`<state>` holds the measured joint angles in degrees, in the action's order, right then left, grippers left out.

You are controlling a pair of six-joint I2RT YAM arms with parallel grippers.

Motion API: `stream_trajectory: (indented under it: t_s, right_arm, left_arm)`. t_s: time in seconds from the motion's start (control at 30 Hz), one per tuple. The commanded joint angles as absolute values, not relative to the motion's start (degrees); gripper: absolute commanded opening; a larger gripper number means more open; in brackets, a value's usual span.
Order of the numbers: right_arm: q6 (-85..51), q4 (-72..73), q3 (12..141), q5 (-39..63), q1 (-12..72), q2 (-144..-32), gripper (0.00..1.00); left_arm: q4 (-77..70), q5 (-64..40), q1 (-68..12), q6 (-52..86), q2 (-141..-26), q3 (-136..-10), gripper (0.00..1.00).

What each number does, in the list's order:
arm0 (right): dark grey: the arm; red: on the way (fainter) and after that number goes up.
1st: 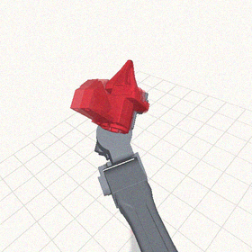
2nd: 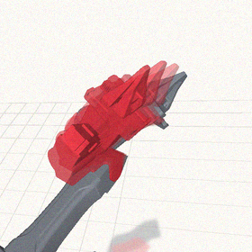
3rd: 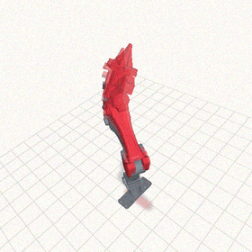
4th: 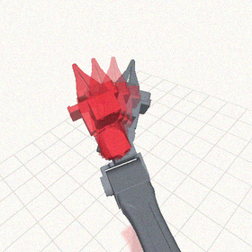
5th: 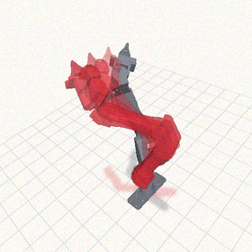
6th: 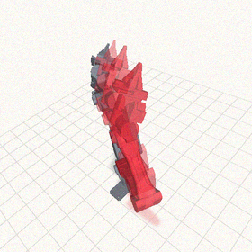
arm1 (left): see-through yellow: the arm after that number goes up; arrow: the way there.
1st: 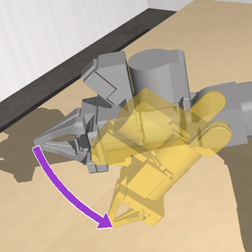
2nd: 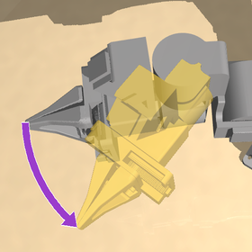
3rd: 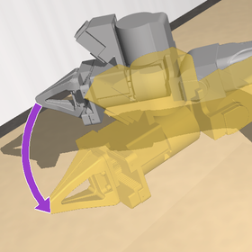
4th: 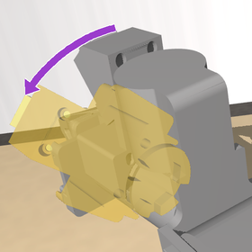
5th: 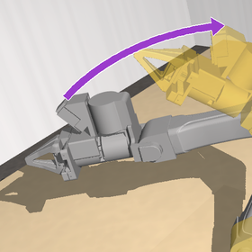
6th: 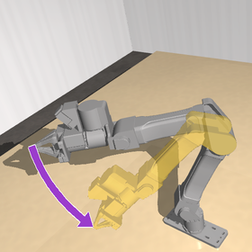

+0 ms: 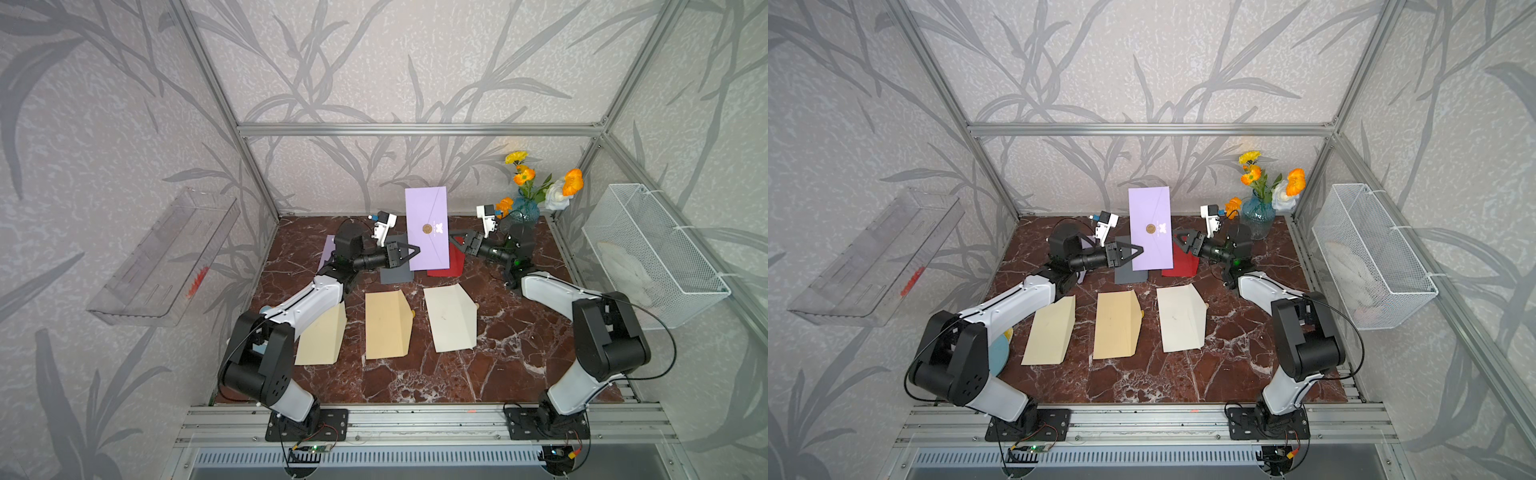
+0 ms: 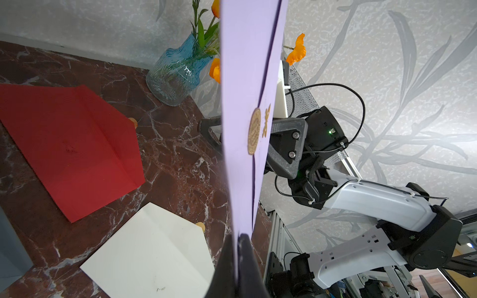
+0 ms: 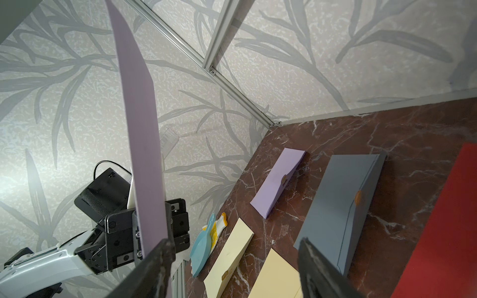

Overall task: Open the envelope
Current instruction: Pick up the envelope from the center of the board.

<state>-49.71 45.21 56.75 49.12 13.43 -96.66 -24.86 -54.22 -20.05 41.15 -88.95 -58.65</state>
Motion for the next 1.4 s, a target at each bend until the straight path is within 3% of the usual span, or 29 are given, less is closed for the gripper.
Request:
stream_trajectory:
  t_s: [0.0, 0.5, 0.93, 1.1, 1.37]
  right_arm:
    - [-49.3, 46.7, 58.7, 50.4, 13.8, -95.7, 0.76]
    - [-47.9, 44.6, 60.8, 50.4, 14.2, -95.2, 0.74]
    - [-46.2, 40.8, 65.9, 54.8, 18.1, -99.1, 0.72]
    - [-46.9, 41.4, 67.1, 55.9, 18.7, -100.1, 0.61]
    - [-48.5, 43.9, 67.4, 56.9, 18.9, -100.5, 0.19]
  left_arm:
    - [-25.9, -55.6, -19.5, 40.4, -87.8, -58.3, 0.00]
    - [-20.9, -52.5, -16.4, 35.8, -83.4, -57.7, 0.00]
    - [-35.7, -59.5, -17.0, 45.9, -88.3, -56.9, 0.00]
    - [-33.3, -60.1, -17.8, 44.4, -88.8, -57.5, 0.00]
    - [-27.3, -58.4, -17.9, 41.9, -90.2, -59.1, 0.00]
